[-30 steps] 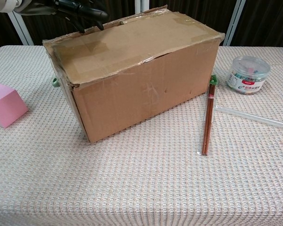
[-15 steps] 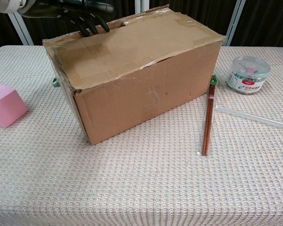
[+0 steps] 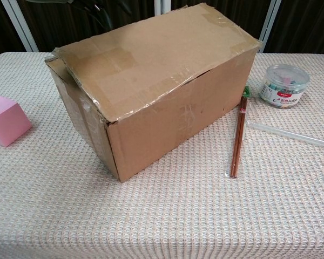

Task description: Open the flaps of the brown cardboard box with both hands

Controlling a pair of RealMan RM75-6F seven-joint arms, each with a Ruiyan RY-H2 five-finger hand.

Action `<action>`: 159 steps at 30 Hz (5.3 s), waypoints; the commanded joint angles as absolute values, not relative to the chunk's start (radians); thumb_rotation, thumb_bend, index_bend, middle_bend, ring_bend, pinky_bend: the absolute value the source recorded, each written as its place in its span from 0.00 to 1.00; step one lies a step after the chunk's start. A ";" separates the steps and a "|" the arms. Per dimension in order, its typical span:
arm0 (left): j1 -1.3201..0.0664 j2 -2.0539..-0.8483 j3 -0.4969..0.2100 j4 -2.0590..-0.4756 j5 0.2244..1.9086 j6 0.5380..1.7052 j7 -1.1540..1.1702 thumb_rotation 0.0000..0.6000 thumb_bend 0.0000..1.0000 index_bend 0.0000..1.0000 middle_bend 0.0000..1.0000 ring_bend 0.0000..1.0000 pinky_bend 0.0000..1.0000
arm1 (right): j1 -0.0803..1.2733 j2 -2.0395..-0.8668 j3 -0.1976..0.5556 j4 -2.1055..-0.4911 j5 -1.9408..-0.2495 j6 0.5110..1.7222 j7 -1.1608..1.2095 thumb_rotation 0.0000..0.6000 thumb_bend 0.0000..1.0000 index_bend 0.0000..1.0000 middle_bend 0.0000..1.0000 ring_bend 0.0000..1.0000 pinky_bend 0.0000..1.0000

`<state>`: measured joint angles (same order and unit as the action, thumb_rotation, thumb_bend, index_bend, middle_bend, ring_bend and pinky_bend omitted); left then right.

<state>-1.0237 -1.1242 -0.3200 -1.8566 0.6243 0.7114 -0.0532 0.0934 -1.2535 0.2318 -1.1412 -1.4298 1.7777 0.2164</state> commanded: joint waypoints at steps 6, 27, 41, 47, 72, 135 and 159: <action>-1.001 -1.097 -0.374 -1.909 0.681 0.711 -0.125 0.37 0.00 0.07 0.16 0.41 0.22 | 0.090 -1.251 0.240 -1.148 -1.431 1.772 0.227 1.00 0.32 0.00 0.00 0.00 0.00; -0.979 -1.037 -0.483 -2.117 0.814 0.682 -0.283 0.33 0.00 0.07 0.15 0.40 0.22 | 0.081 -1.250 0.254 -1.139 -1.426 1.751 0.292 1.00 0.32 0.00 0.00 0.00 0.00; -0.965 -1.036 -0.510 -2.227 0.878 0.625 -0.424 0.33 0.00 0.06 0.13 0.36 0.22 | 0.080 -1.262 0.256 -1.115 -1.427 1.739 0.314 1.00 0.32 0.00 0.00 0.00 0.00; -0.953 -1.047 -0.499 -2.233 0.895 0.511 -0.530 0.33 0.00 0.06 0.12 0.31 0.21 | 0.079 -1.266 0.252 -1.108 -1.431 1.733 0.319 1.00 0.32 0.00 0.00 0.00 0.00; -0.948 -1.075 -0.262 -1.967 1.133 0.679 -0.039 0.34 0.00 0.07 0.18 0.19 0.21 | 0.068 -1.249 0.248 -1.147 -1.450 1.752 0.299 1.00 0.32 0.00 0.00 0.00 0.00; -1.085 -1.444 -0.218 -1.539 1.194 0.664 -0.038 0.28 0.00 0.20 0.12 0.12 0.21 | 0.058 -1.278 0.247 -1.090 -1.422 1.703 0.342 1.00 0.32 0.00 0.00 0.00 0.00; -1.149 -1.357 -0.185 -1.563 1.135 0.549 0.040 0.33 0.00 0.32 0.39 0.17 0.21 | 0.064 -1.280 0.253 -1.088 -1.421 1.699 0.346 1.00 0.31 0.00 0.00 0.00 0.00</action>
